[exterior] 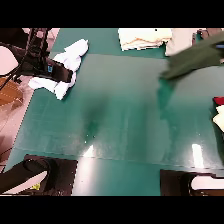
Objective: Fold the shirts.
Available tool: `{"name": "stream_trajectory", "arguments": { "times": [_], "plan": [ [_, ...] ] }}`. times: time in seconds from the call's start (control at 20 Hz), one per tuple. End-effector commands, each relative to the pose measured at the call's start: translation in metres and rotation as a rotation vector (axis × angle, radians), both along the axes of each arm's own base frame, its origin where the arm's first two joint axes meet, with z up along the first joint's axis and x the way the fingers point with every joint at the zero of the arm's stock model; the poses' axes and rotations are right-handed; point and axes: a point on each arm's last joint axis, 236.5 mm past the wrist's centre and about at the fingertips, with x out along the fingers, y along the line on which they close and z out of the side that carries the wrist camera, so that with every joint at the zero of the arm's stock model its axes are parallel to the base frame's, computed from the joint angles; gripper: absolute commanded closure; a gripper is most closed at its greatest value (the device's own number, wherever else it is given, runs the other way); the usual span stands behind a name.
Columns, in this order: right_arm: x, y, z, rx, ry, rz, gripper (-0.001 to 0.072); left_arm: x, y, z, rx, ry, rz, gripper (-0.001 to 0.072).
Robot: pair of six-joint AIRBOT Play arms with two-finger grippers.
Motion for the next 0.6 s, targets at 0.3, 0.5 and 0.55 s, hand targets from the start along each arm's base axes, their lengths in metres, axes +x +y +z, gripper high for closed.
{"name": "stream_trajectory", "arguments": {
  "times": [0.3,0.5,0.55],
  "plan": [
    [-0.232,-0.232,-0.052,-0.055,0.55,-0.597,0.0691,0.009,-0.004,0.011,-0.022,-0.057,-0.001,0.0676],
    [-0.31,-0.265,-0.101,-0.136,0.848,-0.671,0.0691,0.011,-0.005,0.012,-0.027,-0.067,-0.002,0.0676],
    [-0.318,-0.267,-0.112,-0.135,0.896,-0.649,0.069,0.011,-0.005,0.012,-0.027,-0.066,-0.002,0.0676]
  ]
}}
